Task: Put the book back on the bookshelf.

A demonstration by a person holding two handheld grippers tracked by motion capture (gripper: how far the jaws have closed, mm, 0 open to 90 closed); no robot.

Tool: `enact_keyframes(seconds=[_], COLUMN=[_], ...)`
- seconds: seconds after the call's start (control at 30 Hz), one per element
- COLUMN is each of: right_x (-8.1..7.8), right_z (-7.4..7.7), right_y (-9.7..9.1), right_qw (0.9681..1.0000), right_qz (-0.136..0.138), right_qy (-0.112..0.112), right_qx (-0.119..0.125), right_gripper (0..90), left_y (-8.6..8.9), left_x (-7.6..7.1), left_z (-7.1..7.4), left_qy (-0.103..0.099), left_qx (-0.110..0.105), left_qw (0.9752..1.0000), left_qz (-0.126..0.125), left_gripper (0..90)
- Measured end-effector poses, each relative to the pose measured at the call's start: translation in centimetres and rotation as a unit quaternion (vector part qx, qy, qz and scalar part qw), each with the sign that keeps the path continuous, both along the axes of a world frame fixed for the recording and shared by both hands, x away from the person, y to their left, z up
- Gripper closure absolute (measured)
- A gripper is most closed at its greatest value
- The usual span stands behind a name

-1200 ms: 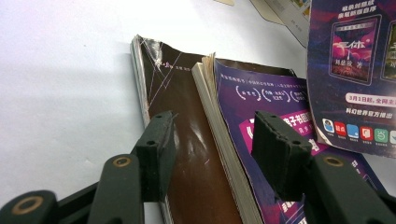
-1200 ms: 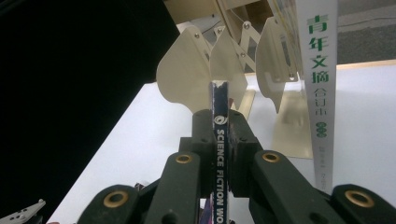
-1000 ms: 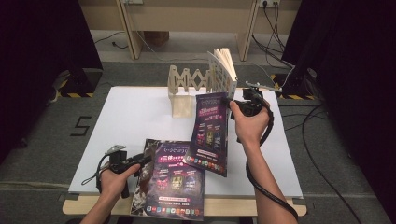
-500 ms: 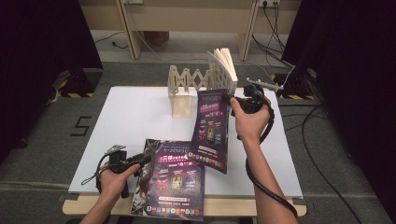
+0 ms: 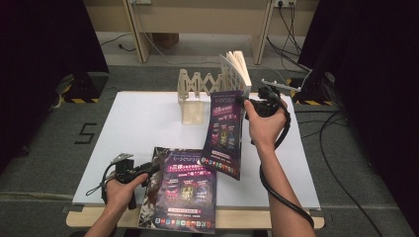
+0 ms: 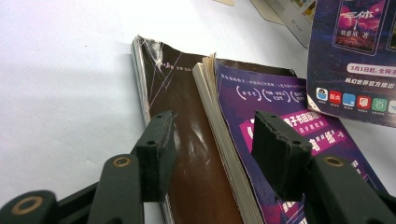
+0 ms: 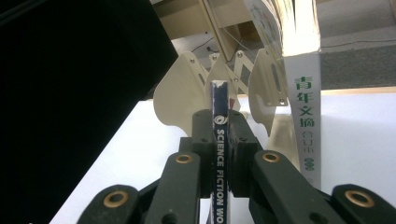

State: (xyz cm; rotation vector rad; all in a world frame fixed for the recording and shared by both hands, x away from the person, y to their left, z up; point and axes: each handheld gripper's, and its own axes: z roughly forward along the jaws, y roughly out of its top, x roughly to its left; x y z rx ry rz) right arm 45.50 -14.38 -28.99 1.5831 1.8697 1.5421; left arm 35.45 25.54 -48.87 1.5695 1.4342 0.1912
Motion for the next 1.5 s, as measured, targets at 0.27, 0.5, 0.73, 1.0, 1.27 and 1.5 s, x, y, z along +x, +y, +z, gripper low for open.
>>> enact_keyframes(seconds=[0.27,0.5,0.73,1.0,1.27,1.5], right_x=[0.2,0.3,0.4,0.4,0.2,0.1], right_z=[0.2,0.5,0.8,1.0,1.3,1.7], right_y=[0.1,0.1,0.0,-0.1,-0.5,-0.8], right_qw=[1.0,0.9999,0.9998,0.9995,0.9991,0.9984], right_qz=[-0.004,-0.006,-0.014,-0.021,-0.03,-0.04], right_qy=[-0.005,-0.009,-0.015,-0.021,-0.031,-0.04], right_qx=[-0.004,-0.004,-0.006,-0.007,-0.005,-0.004], right_gripper=[84.4,84.4,84.4,84.4,84.5,84.4], left_y=[0.0,-0.1,0.1,0.0,0.0,0.0], left_x=[0.0,0.0,0.0,0.0,0.0,0.0], left_z=[0.0,-0.1,0.0,0.0,0.0,0.0], left_qy=[0.0,0.001,0.0,0.001,0.001,0.0], left_qx=[0.0,0.0,0.0,0.001,0.0,0.0], left_qw=[1.0,1.0,1.0,1.0,1.0,1.0], left_qz=[0.001,-0.002,0.001,0.0,0.0,0.001], left_gripper=[48.3,48.3,48.3,48.3,48.2,48.2])
